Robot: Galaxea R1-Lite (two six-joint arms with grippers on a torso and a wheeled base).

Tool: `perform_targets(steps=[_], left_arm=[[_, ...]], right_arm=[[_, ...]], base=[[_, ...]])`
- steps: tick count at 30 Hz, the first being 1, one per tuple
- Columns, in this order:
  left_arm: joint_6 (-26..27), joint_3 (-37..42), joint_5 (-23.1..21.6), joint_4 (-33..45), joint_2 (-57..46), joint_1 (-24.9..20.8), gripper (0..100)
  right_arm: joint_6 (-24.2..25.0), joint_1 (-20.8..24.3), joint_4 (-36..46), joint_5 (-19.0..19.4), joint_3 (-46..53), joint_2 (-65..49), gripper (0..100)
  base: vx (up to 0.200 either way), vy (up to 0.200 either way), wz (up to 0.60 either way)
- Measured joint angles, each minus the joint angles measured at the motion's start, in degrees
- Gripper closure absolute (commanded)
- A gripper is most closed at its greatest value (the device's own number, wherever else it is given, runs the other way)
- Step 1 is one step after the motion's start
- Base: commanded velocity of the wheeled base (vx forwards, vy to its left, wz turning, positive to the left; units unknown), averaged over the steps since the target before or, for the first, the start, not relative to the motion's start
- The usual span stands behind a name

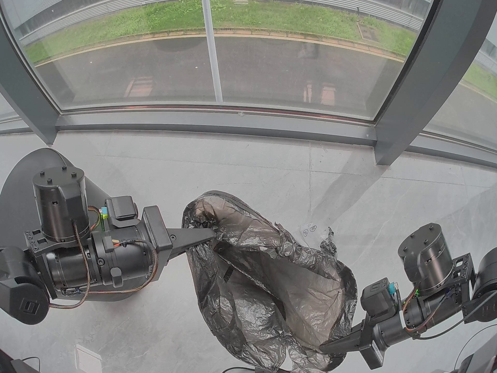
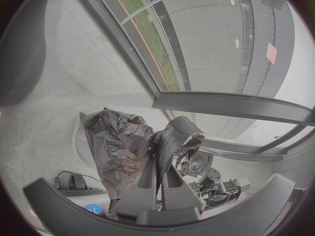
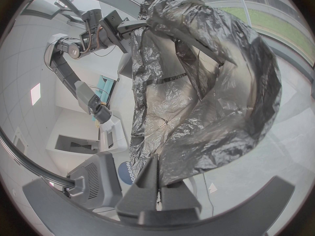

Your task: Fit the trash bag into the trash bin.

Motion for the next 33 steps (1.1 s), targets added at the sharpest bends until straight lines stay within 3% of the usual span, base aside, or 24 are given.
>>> perform_targets(steps=[5, 20, 33], left_arm=[[-1.61, 0.09, -0.18, 0.0, 0.69, -0.83, 100], [-4.11, -0.39, -1.56, 0.01, -0.48, -5.67, 100], [-4.07, -1.22, -3.5, -0.1, 1.65, -5.9, 100]], right_arm=[[1.6, -0.39, 2.93, 1.69, -0.09, -3.21, 100], [2.35, -0.66, 7.28, 1.83, -0.17, -9.7, 100], [2.17, -5.18, 7.06, 1.91, 0.1, -10.12, 100]], base=[[0.0, 0.0, 0.0], [0.0, 0.0, 0.0], [0.0, 0.0, 0.0]])
